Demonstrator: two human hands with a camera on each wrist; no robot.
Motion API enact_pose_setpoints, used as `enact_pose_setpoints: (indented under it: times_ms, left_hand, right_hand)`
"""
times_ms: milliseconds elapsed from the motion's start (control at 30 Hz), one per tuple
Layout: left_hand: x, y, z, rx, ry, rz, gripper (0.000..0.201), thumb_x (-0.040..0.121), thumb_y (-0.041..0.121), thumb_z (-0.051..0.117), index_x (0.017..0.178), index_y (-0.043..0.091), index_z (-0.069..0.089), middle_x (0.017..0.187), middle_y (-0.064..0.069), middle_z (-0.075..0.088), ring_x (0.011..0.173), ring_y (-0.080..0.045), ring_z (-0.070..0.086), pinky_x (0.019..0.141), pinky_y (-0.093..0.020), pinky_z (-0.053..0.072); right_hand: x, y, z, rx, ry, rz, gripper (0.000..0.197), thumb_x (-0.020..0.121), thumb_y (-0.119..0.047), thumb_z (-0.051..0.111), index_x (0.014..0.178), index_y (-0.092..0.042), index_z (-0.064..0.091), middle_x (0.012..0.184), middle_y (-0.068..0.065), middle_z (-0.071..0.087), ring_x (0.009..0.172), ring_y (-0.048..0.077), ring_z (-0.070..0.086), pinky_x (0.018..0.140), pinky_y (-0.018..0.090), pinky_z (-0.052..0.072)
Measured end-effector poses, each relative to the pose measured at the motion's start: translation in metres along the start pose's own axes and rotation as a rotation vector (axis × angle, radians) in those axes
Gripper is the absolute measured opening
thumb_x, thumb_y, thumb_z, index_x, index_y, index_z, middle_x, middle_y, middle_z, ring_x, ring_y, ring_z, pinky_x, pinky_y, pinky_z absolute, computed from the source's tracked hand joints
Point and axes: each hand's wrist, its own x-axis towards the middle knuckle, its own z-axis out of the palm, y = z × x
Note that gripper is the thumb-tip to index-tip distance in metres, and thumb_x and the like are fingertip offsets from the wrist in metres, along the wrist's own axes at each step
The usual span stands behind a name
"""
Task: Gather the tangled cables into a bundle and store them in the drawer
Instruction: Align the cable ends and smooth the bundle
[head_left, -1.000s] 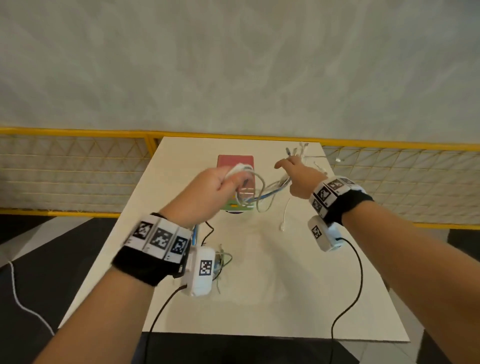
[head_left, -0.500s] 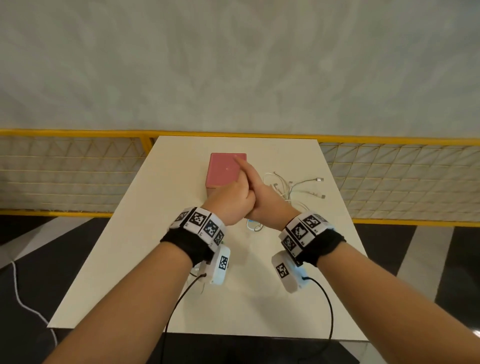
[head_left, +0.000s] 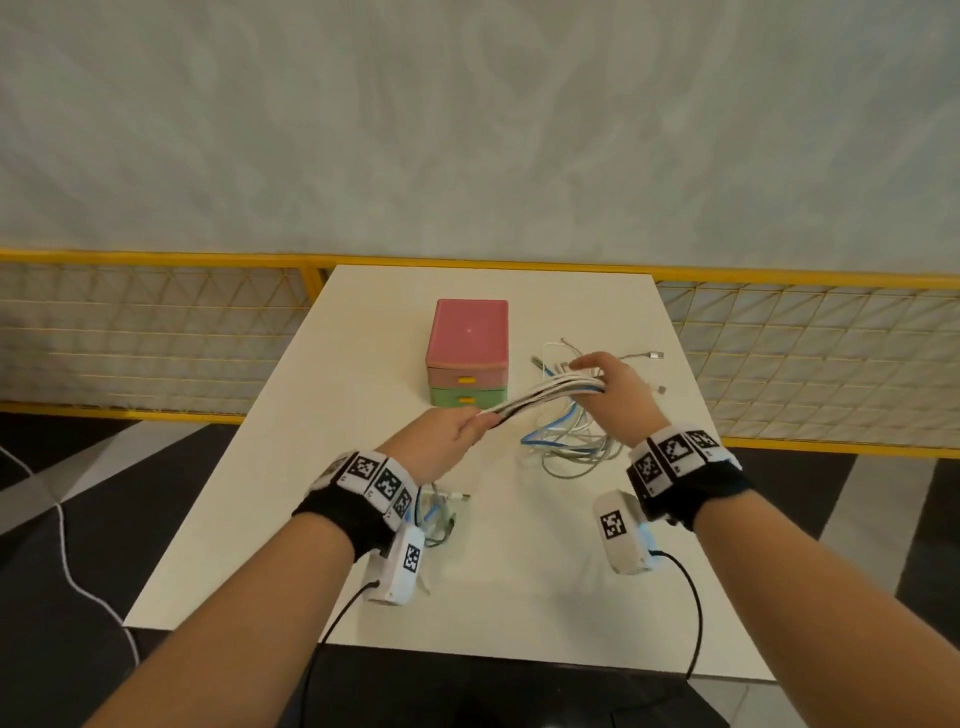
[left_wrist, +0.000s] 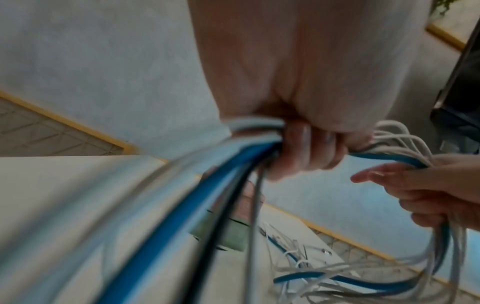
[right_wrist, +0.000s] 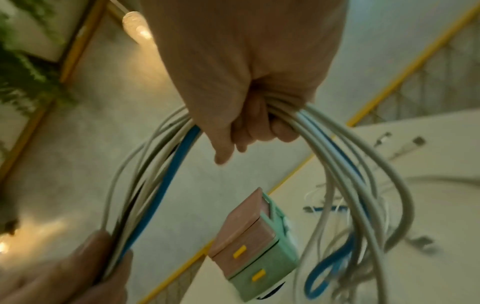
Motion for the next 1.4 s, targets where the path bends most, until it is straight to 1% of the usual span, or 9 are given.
enact_pose_setpoints:
  times_ms: [100, 200, 333, 433, 667, 867, 1033, 1233, 1400]
  left_hand:
    - [0.002, 0.006, 0.006, 0.171, 0.045, -0.015, 0.046, 0.104, 0.044, 0.032, 0.079, 0.011, 0.052, 0.066, -0.003, 0.049, 0.069, -0.026, 0.051, 0.067, -0.037, 0.04]
    - [0.008, 0.025, 0.008, 0.289, 0.051, 0.024, 0.049, 0.104, 0.042, 0.028, 0.091, 0.007, 0.06, 0.077, -0.012, 0.061, 0.075, -0.031, 0.059, 0.067, -0.04, 0.045]
    - [0.014, 0.057, 0.005, 0.329, 0.015, 0.069, 0.029, 0.102, 0.018, 0.038, 0.109, 0.004, 0.063, 0.097, -0.016, 0.067, 0.088, -0.031, 0.064, 0.064, -0.034, 0.041]
    - [0.011, 0.051, -0.004, 0.116, 0.017, 0.12, 0.037, 0.098, 0.043, 0.043, 0.102, 0.013, 0.064, 0.091, -0.01, 0.068, 0.083, -0.025, 0.064, 0.074, -0.04, 0.048]
    - [-0.005, 0.008, -0.014, 0.193, 0.062, 0.067, 0.039, 0.098, 0.05, 0.042, 0.11, 0.019, 0.063, 0.083, 0.0, 0.063, 0.078, -0.021, 0.058, 0.07, -0.035, 0.045]
    - [0.006, 0.016, -0.004, 0.336, 0.143, 0.071, 0.043, 0.1, 0.045, 0.043, 0.108, 0.007, 0.062, 0.09, -0.013, 0.068, 0.081, -0.031, 0.063, 0.073, -0.043, 0.049]
    - [0.007, 0.044, -0.011, 0.165, 0.109, 0.21, 0.022, 0.098, 0.03, 0.052, 0.109, 0.017, 0.066, 0.102, -0.004, 0.07, 0.095, -0.021, 0.065, 0.083, -0.038, 0.051]
    - [-0.01, 0.026, -0.047, 0.497, 0.096, 0.019, 0.042, 0.088, 0.063, 0.052, 0.093, 0.023, 0.066, 0.078, 0.003, 0.064, 0.069, -0.015, 0.058, 0.059, -0.031, 0.044]
    - [-0.005, 0.034, -0.042, 0.73, -0.009, 0.095, 0.028, 0.094, 0.046, 0.054, 0.086, 0.019, 0.058, 0.081, 0.002, 0.057, 0.079, -0.023, 0.057, 0.06, -0.029, 0.034]
  right_hand:
    - [-0.013, -0.005, 0.0, -0.365, -0.094, -0.034, 0.081, 0.076, -0.032, 0.074, 0.142, -0.021, 0.029, 0.128, 0.007, 0.052, 0.12, 0.027, 0.05, 0.103, 0.047, 0.038]
    - [-0.027, -0.029, 0.01, -0.595, -0.043, -0.407, 0.089, 0.074, -0.02, 0.072, 0.147, -0.02, 0.021, 0.14, 0.008, 0.04, 0.136, 0.024, 0.029, 0.116, 0.048, 0.013]
    - [-0.034, -0.052, 0.032, -0.6, -0.116, -0.527, 0.052, 0.079, -0.008, 0.055, 0.129, -0.02, 0.045, 0.104, 0.003, 0.064, 0.098, 0.024, 0.06, 0.077, 0.031, 0.039]
    - [-0.028, -0.049, 0.024, -0.617, -0.035, -0.422, 0.031, 0.085, -0.015, 0.05, 0.116, -0.022, 0.053, 0.087, 0.005, 0.069, 0.082, 0.029, 0.064, 0.06, 0.029, 0.037]
    - [-0.028, -0.017, 0.002, -0.385, 0.008, -0.187, 0.016, 0.087, -0.023, 0.059, 0.103, -0.028, 0.062, 0.073, -0.009, 0.058, 0.07, 0.017, 0.057, 0.062, 0.027, 0.041]
    - [-0.038, -0.025, 0.028, -0.644, -0.017, -0.371, 0.057, 0.079, -0.021, 0.066, 0.133, -0.018, 0.045, 0.119, 0.003, 0.059, 0.117, 0.025, 0.051, 0.104, 0.04, 0.028]
    - [-0.033, -0.057, 0.037, -0.567, -0.058, -0.474, 0.028, 0.087, -0.014, 0.05, 0.115, -0.013, 0.051, 0.094, 0.008, 0.067, 0.085, 0.03, 0.063, 0.062, 0.029, 0.035]
    - [-0.031, -0.041, 0.021, -0.812, -0.097, -0.434, 0.02, 0.095, -0.017, 0.04, 0.109, -0.019, 0.055, 0.077, 0.002, 0.06, 0.069, 0.028, 0.058, 0.056, 0.031, 0.034]
    - [-0.042, -0.032, 0.049, -1.008, -0.367, -0.423, 0.016, 0.098, -0.019, 0.039, 0.106, -0.012, 0.051, 0.079, 0.004, 0.058, 0.077, 0.028, 0.061, 0.059, 0.033, 0.038]
